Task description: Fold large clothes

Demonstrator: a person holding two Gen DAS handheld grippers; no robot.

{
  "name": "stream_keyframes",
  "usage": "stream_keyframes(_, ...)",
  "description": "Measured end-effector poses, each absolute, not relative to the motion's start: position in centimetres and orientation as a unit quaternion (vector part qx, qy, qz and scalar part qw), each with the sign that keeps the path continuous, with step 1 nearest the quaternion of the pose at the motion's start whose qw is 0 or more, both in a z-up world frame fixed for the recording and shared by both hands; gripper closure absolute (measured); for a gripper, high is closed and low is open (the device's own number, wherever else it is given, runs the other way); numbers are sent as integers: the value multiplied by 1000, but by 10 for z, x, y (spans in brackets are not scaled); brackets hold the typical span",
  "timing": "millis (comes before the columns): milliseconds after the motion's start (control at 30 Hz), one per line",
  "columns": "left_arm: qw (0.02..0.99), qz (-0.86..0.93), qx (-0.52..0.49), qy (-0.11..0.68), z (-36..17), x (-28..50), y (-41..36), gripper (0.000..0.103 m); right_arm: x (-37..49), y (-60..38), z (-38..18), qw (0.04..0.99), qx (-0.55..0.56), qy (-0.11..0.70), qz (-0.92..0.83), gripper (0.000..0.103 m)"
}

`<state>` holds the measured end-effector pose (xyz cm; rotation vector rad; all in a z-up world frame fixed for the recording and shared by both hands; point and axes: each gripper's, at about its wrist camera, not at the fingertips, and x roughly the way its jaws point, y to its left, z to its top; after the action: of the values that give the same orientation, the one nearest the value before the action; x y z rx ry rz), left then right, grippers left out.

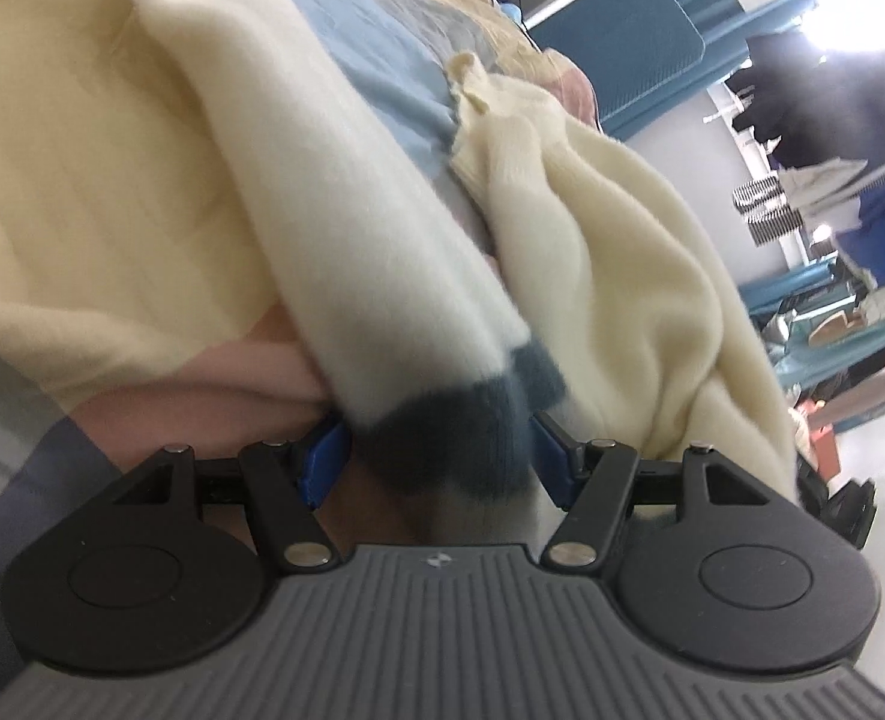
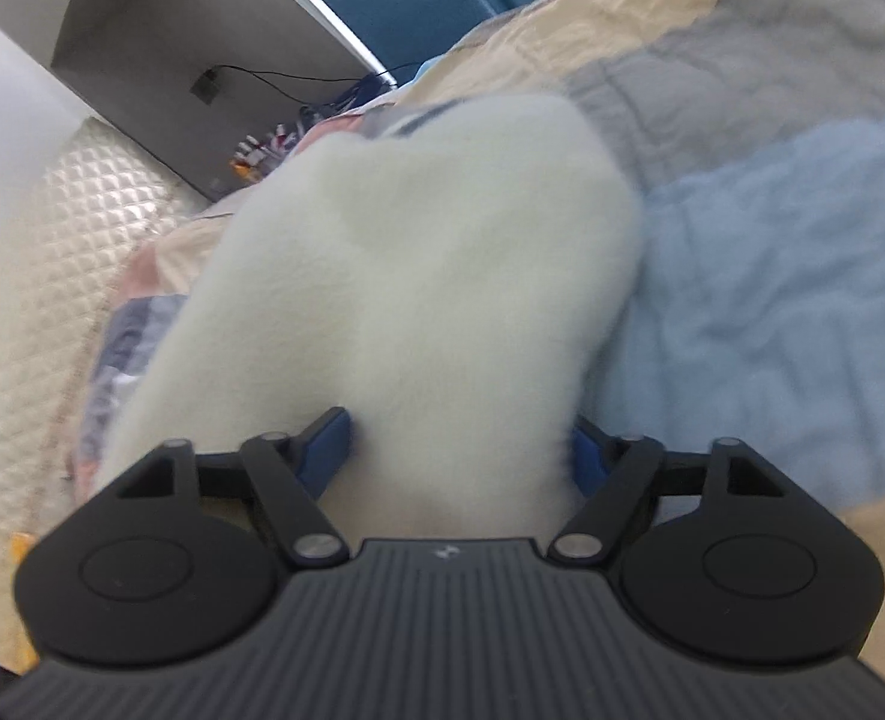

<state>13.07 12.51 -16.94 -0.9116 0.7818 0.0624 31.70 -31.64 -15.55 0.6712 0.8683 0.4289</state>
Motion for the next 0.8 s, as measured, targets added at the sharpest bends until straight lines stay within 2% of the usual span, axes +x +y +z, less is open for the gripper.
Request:
stream_keyframes(33,824,30,-432,366,-170,131,126,34,316,-314,-154,831,317,408,208,41)
stream_keyframes(133,825,32,-435,360,-169,131,129,34,315,-307,-143,837,295,404,221,63)
stream_keyframes(167,825,32,-437,356,-169,132,130,34,314,-303,-136,844,281,396,226,76)
stream_keyframes(200,825,33,-440,354,-169,132,132,34,313,-301,-130,851,269,388,228,79)
stream_keyframes(367,822,35,-454,341,-167,131,139,34,299,-301,-97,880,254,332,227,83)
stream_keyframes(600,831,24,-453,321,-159,125,140,34,277,-343,-56,913,269,248,178,84)
stream_keyframes(800,834,18,-450,318,-158,123,137,34,268,-392,-66,927,268,254,68,85)
